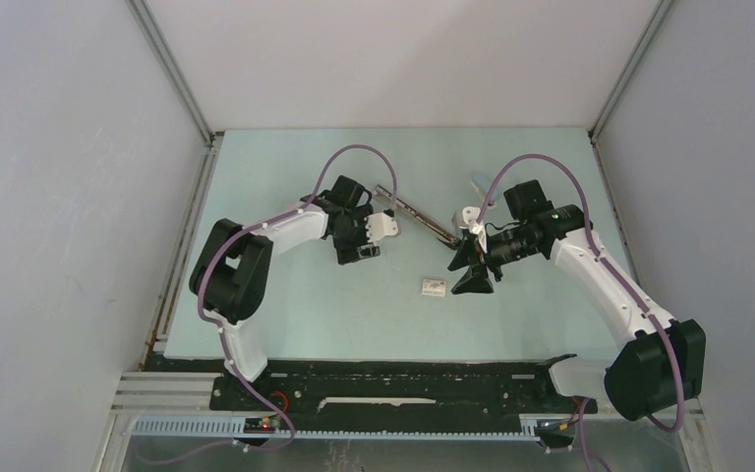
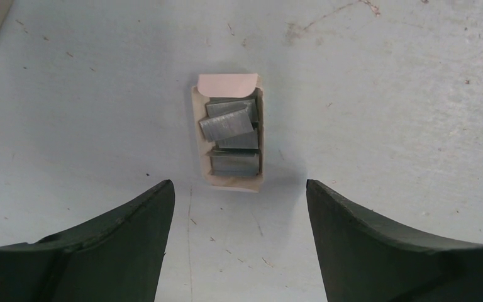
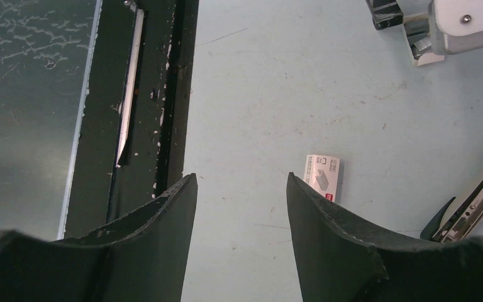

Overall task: Unload the staples from the stapler
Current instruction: Move the staple box to the center of the board.

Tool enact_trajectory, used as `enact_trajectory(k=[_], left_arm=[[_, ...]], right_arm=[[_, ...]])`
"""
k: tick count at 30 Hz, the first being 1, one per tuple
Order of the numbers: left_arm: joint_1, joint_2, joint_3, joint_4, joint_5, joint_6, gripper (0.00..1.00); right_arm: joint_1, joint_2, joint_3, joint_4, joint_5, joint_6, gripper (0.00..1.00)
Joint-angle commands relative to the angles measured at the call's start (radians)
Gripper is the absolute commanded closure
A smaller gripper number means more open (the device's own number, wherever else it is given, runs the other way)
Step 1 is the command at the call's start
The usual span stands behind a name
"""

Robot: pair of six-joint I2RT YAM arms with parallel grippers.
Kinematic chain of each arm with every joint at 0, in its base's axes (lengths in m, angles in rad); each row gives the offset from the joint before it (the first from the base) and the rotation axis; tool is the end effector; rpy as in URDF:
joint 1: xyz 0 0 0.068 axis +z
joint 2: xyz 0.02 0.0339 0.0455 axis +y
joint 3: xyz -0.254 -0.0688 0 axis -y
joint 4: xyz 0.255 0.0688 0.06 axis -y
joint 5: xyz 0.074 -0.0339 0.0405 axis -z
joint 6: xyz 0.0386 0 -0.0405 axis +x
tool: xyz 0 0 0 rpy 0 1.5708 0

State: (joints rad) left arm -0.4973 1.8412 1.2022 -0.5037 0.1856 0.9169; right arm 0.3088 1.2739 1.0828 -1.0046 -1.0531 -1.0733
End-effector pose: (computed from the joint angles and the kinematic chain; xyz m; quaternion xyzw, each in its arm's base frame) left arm 0.3260 -0.1851 0.1525 0.6470 0.7269 -0.0445 0.2257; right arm 0.2199 0.1054 0.2802 -0.6136 0.5948 0.3980 0.3337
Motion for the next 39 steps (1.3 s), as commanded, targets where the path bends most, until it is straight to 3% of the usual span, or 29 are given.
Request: enact_trajectory(k=[1, 30, 39], left_arm=[[-0.006, 0.018, 0.076, -0.029, 0.0, 0.002, 0.18], [-0.027, 0.125, 0.214, -0.123, -0.059, -0.003, 0.25], [-0.042, 0.15, 0.239, -0.147, -0.081, -0.001, 0.36]], right_arm=[[-0.006, -0.002, 0.009, -0.006, -0.026, -0.018, 0.37], [-0.029, -0.019, 0.009, -0.017, -0.042, -0.031, 0.37], [-0.037, -0.025, 0.009, -0.019, -0.047, -0.035, 0.37]])
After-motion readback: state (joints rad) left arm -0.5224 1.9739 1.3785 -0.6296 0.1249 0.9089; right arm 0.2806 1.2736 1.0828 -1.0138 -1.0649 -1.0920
